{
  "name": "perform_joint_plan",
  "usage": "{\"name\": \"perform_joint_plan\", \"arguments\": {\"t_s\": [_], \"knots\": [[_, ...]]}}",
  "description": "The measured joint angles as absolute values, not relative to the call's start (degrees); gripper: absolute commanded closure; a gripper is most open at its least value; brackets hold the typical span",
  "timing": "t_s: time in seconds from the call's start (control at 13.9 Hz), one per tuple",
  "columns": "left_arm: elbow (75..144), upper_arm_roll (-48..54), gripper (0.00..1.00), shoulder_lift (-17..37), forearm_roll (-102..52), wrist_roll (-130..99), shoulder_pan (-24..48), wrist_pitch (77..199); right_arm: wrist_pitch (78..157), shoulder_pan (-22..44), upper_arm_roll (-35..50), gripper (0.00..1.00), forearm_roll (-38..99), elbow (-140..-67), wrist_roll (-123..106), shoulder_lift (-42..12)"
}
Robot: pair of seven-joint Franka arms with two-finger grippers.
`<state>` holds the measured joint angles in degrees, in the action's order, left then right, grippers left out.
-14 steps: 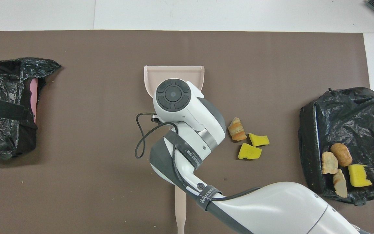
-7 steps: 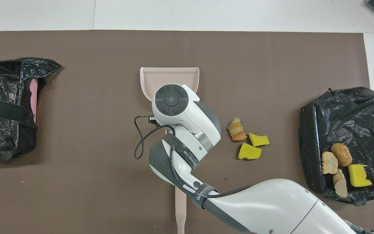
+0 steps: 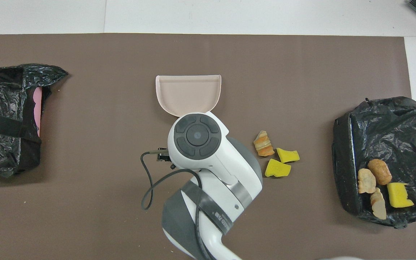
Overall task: Sweep and dump trash in bin
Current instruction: 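Grasp the dustpan handle with the left gripper while the right gripper withdraws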
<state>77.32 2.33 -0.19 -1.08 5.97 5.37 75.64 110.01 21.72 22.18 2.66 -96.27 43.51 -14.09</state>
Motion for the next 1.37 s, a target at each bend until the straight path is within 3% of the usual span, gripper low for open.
{"name": "perform_joint_plan", "arguments": {"t_s": [0.36, 0.65, 0.87, 1.08, 1.37], "knots": [[79.4, 2.88, 0.0, -0.45, -1.23, 5.97, 5.51, 78.69, 108.32, 27.58, 22.42, 0.0, 13.36, -114.25, 43.52, 0.73], [85.6, 3.89, 0.0, 1.74, -1.61, 2.44, 9.21, 90.38, 111.22, 32.4, 22.45, 0.0, 18.56, -128.2, 43.51, 10.42], [90.48, 4.19, 0.0, 5.3, -1.61, -2.59, 15.43, 99.74, 117.41, 35.51, 22.48, 0.0, 20.74, -135.39, 43.52, 11.95], [95.78, 4.22, 0.0, 7.61, -1.61, -3.14, 18.93, 108.19, 121.55, 35.82, 22.42, 0.0, 21.46, -138.14, 43.52, 11.14], [97.88, 4.26, 0.0, 14.75, -1.61, -7.61, 24.24, 117.78, 127.59, 38.26, 22.43, 0.0, 21.55, -141.41, 43.52, 9.21]]}}
